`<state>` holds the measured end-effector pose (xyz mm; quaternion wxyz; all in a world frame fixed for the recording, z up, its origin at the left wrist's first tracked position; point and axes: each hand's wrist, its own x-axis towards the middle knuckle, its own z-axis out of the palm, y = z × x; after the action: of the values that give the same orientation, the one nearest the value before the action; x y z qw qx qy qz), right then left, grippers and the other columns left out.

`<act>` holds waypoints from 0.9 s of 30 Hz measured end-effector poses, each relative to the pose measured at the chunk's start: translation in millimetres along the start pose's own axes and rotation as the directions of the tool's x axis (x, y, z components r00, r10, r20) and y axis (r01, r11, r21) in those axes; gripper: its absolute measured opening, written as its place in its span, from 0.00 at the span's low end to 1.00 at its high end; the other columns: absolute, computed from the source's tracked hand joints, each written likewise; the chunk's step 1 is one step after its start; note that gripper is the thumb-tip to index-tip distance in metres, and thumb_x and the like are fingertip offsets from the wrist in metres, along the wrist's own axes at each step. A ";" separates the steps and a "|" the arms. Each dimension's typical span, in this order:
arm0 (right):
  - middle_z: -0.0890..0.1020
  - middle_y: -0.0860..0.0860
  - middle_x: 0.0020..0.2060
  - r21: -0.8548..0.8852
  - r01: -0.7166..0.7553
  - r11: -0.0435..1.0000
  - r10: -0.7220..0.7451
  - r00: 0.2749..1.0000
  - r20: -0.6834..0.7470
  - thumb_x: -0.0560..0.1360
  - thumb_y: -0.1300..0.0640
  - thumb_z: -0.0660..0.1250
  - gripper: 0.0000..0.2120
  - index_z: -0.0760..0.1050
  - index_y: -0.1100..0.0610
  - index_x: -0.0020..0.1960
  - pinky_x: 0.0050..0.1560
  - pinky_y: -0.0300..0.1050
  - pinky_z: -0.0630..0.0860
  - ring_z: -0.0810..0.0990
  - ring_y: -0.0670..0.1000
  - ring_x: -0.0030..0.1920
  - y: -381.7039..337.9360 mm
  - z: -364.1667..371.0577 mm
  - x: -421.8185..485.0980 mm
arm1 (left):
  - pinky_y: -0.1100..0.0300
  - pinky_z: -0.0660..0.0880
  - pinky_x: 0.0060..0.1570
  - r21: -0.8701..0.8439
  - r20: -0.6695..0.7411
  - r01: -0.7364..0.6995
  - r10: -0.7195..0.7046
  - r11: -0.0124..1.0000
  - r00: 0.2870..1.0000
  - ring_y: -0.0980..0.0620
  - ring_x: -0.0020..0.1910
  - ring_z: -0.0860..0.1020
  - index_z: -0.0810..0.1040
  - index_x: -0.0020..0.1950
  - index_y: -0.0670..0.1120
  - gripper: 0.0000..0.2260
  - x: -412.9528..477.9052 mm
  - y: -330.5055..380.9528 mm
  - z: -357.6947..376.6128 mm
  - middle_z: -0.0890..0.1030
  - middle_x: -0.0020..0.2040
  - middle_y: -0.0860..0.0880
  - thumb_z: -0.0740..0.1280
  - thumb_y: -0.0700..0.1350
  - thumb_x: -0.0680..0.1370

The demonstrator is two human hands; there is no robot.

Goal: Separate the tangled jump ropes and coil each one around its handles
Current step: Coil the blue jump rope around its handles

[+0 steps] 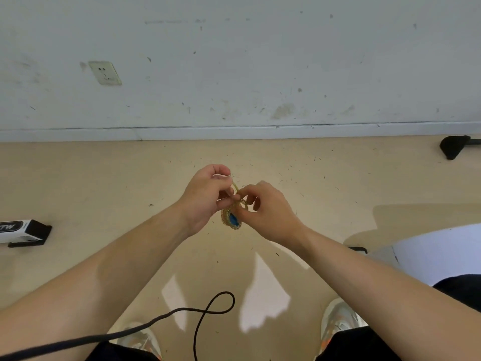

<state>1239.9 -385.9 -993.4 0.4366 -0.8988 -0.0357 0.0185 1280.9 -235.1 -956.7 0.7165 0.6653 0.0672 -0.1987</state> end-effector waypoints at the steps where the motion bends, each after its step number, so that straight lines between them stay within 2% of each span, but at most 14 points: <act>1: 0.75 0.45 0.39 0.068 -0.032 0.997 0.032 0.999 -0.001 0.73 0.51 0.73 0.05 0.79 0.48 0.48 0.37 0.35 0.69 0.73 0.42 0.36 -2.4 -3.5 3.0 | 0.52 0.80 0.51 -0.013 0.001 -0.001 0.001 1.000 1.000 0.52 0.35 0.77 0.74 0.51 0.43 0.07 2.6 1.5 1.3 0.74 0.38 0.46 0.61 0.33 0.81; 4: 0.74 0.48 0.35 0.275 -0.108 0.955 0.081 0.991 0.106 0.71 0.57 0.77 0.10 0.78 0.52 0.48 0.33 0.39 0.72 0.72 0.45 0.31 -9.5 -17.5 19.9 | 0.52 0.80 0.50 -0.032 0.003 -0.019 0.019 0.999 1.000 0.49 0.38 0.75 0.74 0.51 0.44 0.08 15.7 14.0 0.9 0.73 0.40 0.45 0.60 0.33 0.81; 7: 0.76 0.51 0.35 0.395 -0.124 0.910 0.073 0.987 0.141 0.74 0.57 0.74 0.06 0.80 0.56 0.50 0.41 0.47 0.81 0.78 0.50 0.35 -14.4 -30.4 53.1 | 0.56 0.79 0.43 -0.008 -0.010 -0.048 0.048 0.999 0.999 0.49 0.38 0.75 0.74 0.51 0.45 0.08 40.9 33.2 -3.9 0.73 0.40 0.46 0.60 0.33 0.80; 10: 0.82 0.59 0.39 0.450 -0.151 0.880 0.088 0.984 0.157 0.78 0.59 0.69 0.05 0.82 0.61 0.47 0.47 0.54 0.84 0.82 0.54 0.37 -17.8 -39.4 99.5 | 0.56 0.79 0.44 0.016 -0.030 -0.072 0.073 0.997 0.997 0.53 0.37 0.74 0.74 0.51 0.47 0.08 78.2 48.3 -8.9 0.73 0.41 0.48 0.61 0.34 0.80; 14: 0.83 0.62 0.39 0.409 -0.187 0.893 0.097 0.968 0.231 0.79 0.62 0.68 0.06 0.79 0.65 0.47 0.41 0.45 0.83 0.85 0.53 0.36 -12.2 -48.8 167.5 | 0.57 0.78 0.44 0.109 -0.026 -0.126 0.130 0.986 0.991 0.52 0.40 0.76 0.76 0.54 0.47 0.06 134.7 63.9 -11.9 0.76 0.41 0.48 0.63 0.37 0.82; 18: 0.82 0.59 0.41 0.442 -0.206 0.873 0.132 0.972 0.193 0.82 0.59 0.64 0.08 0.76 0.61 0.46 0.41 0.45 0.82 0.84 0.53 0.39 -19.4 -72.6 218.8 | 0.54 0.80 0.51 0.179 -0.054 -0.196 0.209 0.964 0.976 0.51 0.43 0.81 0.80 0.57 0.47 0.09 169.4 96.6 -17.4 0.83 0.43 0.50 0.71 0.39 0.78; 20: 0.82 0.55 0.40 0.410 -0.210 0.888 0.160 0.975 0.152 0.83 0.57 0.62 0.09 0.75 0.58 0.46 0.40 0.43 0.79 0.82 0.48 0.37 -37.2 -90.4 234.3 | 0.58 0.80 0.49 0.199 -0.087 -0.197 0.217 0.960 0.972 0.53 0.46 0.83 0.79 0.59 0.48 0.13 169.9 124.5 -13.3 0.85 0.43 0.51 0.73 0.40 0.76; 23: 0.82 0.53 0.40 0.400 -0.212 0.892 0.171 0.976 0.136 0.83 0.57 0.62 0.08 0.76 0.56 0.46 0.38 0.42 0.77 0.80 0.47 0.35 -80.4 -123.7 244.3 | 0.68 0.78 0.43 0.182 -0.151 -0.166 0.194 0.969 0.969 0.59 0.47 0.83 0.75 0.62 0.49 0.18 153.4 179.7 2.3 0.86 0.46 0.51 0.76 0.44 0.74; 27: 0.80 0.54 0.39 0.468 -0.210 0.858 0.185 0.978 0.099 0.82 0.58 0.61 0.08 0.74 0.56 0.45 0.34 0.37 0.75 0.79 0.47 0.34 -159.8 -194.6 242.8 | 0.69 0.78 0.41 0.245 -0.210 -0.172 0.225 0.954 0.951 0.57 0.46 0.83 0.82 0.53 0.46 0.07 117.4 273.5 28.6 0.85 0.47 0.50 0.74 0.42 0.76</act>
<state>1486.8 -420.4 -748.0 0.6387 -0.7619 0.0513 0.0942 1485.6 -276.2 -742.6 0.6405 0.7638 0.0613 -0.0511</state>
